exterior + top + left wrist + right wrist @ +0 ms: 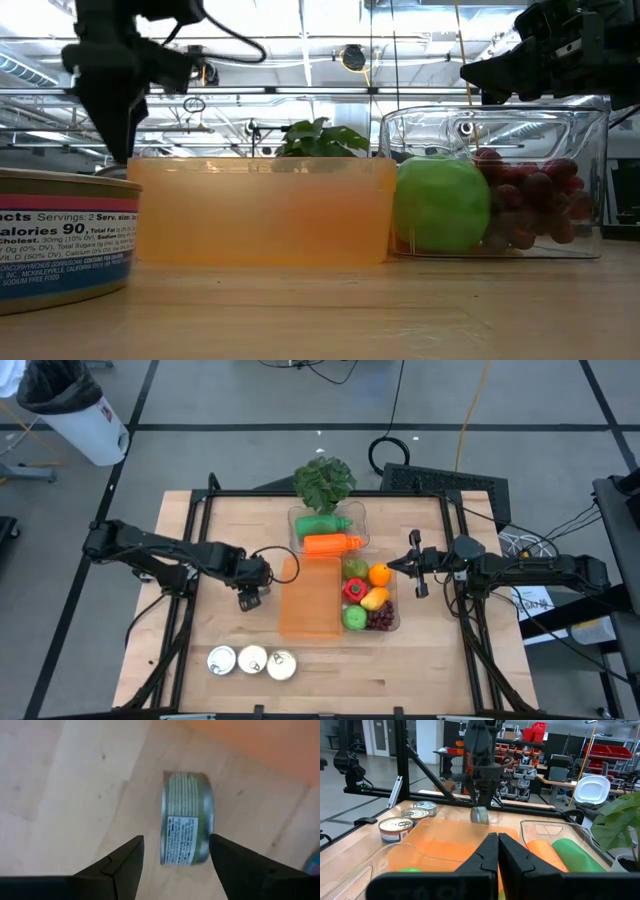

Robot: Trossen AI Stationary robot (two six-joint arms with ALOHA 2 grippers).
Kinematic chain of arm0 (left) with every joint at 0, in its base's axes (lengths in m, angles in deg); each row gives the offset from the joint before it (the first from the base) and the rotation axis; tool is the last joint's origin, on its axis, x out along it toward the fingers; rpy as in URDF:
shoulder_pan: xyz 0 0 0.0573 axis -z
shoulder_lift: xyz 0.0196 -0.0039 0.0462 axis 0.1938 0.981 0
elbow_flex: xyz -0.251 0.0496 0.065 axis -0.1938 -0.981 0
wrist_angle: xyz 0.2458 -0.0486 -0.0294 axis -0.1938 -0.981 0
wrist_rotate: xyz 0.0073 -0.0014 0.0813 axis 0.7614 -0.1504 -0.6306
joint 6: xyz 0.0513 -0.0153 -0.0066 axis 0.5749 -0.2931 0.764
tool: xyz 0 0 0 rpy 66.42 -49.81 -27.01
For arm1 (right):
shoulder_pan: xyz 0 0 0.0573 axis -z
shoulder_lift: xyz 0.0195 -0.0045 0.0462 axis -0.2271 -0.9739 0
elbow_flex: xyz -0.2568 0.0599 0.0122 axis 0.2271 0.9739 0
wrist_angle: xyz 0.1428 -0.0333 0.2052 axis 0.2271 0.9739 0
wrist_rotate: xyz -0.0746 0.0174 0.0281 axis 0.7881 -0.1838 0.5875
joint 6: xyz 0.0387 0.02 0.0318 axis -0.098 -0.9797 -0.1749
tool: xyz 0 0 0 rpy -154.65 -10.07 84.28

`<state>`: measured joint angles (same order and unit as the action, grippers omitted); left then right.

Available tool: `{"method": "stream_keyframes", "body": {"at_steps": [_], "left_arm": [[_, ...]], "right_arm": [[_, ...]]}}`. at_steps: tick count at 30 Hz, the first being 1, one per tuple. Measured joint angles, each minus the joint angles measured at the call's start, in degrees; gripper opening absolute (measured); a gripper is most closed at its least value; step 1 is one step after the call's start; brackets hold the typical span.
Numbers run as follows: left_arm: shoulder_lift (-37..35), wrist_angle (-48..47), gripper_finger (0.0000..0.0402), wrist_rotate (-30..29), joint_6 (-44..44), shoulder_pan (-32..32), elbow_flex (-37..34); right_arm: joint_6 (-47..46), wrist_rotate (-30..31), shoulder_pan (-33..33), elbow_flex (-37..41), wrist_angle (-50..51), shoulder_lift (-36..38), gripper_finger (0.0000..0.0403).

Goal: Pick & Place Food Item
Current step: Put the top green tuna can into the orange bin

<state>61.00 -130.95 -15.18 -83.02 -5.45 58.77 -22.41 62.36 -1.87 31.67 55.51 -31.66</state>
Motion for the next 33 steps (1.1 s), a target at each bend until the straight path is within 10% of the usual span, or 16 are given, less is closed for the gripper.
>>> {"method": "stream_keyframes", "body": {"at_steps": [33], "left_arm": [[0.79,13.23,0.0231,-1.25,-6.36,0.15,-7.51]], "right_arm": [[0.02,0.00,-0.01,0.00,0.02,0.02,0.0000]]}}
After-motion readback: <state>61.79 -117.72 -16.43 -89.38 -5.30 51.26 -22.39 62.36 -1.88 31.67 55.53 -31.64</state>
